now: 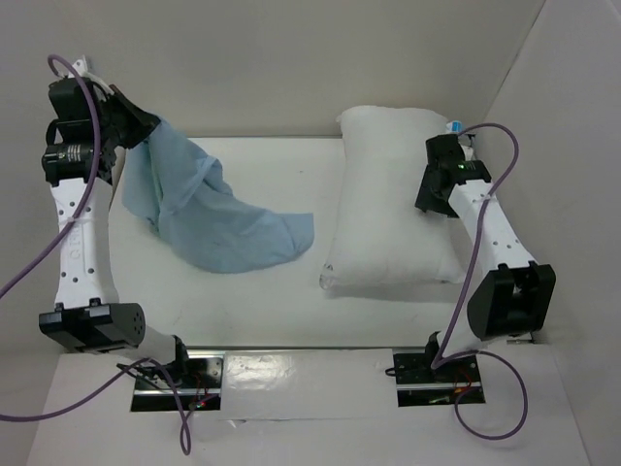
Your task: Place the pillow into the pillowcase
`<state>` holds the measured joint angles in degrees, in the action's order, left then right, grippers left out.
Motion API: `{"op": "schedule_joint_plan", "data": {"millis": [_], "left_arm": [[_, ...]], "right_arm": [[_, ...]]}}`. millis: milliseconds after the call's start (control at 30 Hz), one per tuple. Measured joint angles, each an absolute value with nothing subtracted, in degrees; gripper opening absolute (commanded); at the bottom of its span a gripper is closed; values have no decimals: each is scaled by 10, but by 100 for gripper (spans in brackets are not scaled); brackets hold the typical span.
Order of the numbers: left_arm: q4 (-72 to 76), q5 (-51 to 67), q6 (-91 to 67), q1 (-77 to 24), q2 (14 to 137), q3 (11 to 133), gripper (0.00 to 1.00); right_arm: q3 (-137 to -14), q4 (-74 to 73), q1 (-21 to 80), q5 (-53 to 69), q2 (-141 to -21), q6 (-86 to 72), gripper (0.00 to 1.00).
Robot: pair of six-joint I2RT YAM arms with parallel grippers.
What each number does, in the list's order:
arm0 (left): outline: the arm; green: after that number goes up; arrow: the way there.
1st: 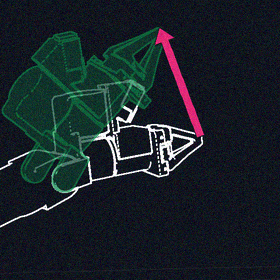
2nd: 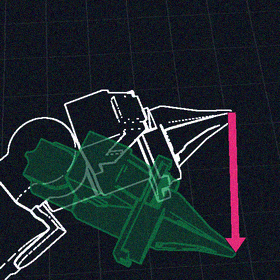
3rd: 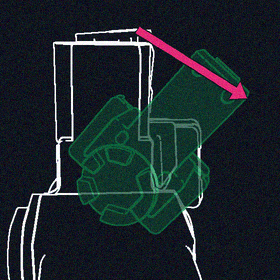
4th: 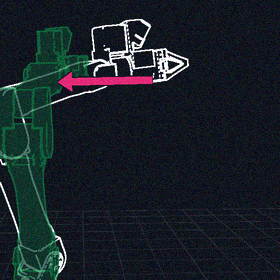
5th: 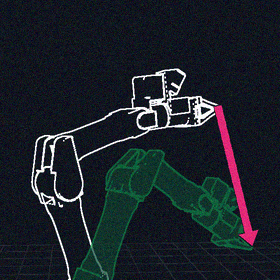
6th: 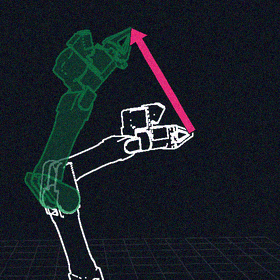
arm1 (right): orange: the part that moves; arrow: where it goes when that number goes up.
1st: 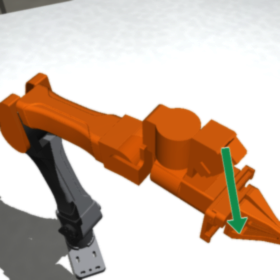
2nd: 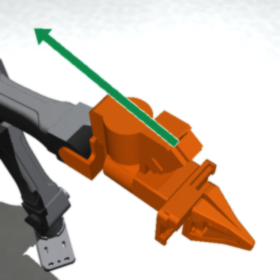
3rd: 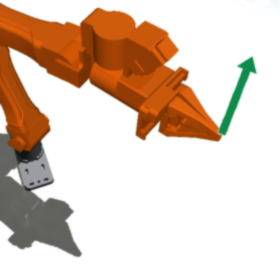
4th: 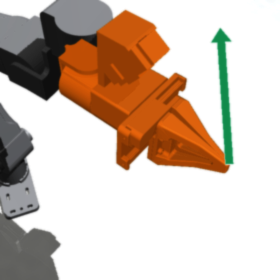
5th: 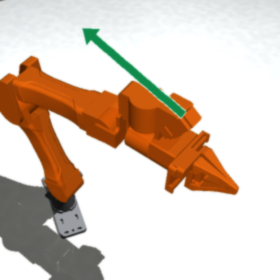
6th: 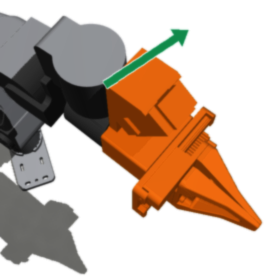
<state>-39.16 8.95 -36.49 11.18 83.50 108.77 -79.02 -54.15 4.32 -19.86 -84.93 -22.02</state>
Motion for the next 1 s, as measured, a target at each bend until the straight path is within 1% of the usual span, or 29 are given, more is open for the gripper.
{"op": "schedule_joint_plan", "data": {"millis": [33, 100, 167, 300, 400, 500, 567, 600, 667, 733, 833, 900, 933, 967, 1000], "left_arm": [[-387, 97, -365, 112, 839, 1076, 0], [-383, 106, -365, 112, 842, 1046, 0], [-383, 107, -365, 112, 844, 1020, 0], [-384, 102, -365, 112, 846, 1002, 0], [-378, 99, -365, 112, 846, 1002, 0], [-376, 97, -365, 112, 846, 1002, 0], [-375, 97, -365, 112, 846, 1002, 0], [-374, 96, -365, 112, 846, 1002, 0], [-373, 96, -365, 112, 846, 1002, 0], [-373, 96, -364, 112, 846, 1002, 0], [-373, 97, -362, 114, 847, 1005, 0], [-373, 97, -360, 116, 848, 1008, 0], [-373, 97, -360, 116, 848, 1009, 0], [-373, 97, -359, 117, 848, 1009, 0], [-373, 97, -359, 117, 848, 1009, 0]], "right_arm": [[-801, -544, 48, -206, -857, -214, 100], [-821, -546, 66, -231, -861, -207, 100], [-848, -550, 105, -249, -860, -207, 100], [-903, -540, 209, -259, -858, -218, 100], [-910, -538, 295, -254, -859, -237, 100], [-909, -535, 371, -256, -886, -263, 100], [-887, -517, 406, -244, -908, -281, 91], [-865, -504, 415, -237, -916, -288, 81], [-807, -490, 419, -227, -925, -307, 74], [-754, -486, 411, -231, -926, -327, 64], [-704, -505, 394, -257, -900, -357, 62], [-696, -538, 383, -276, -871, -369, 66], [-699, -556, 382, -283, -857, -373, 71], [-711, -576, 383, -291, -848, -377, 82], [-725, -590, 390, -294, -846, -380, 87]]}}
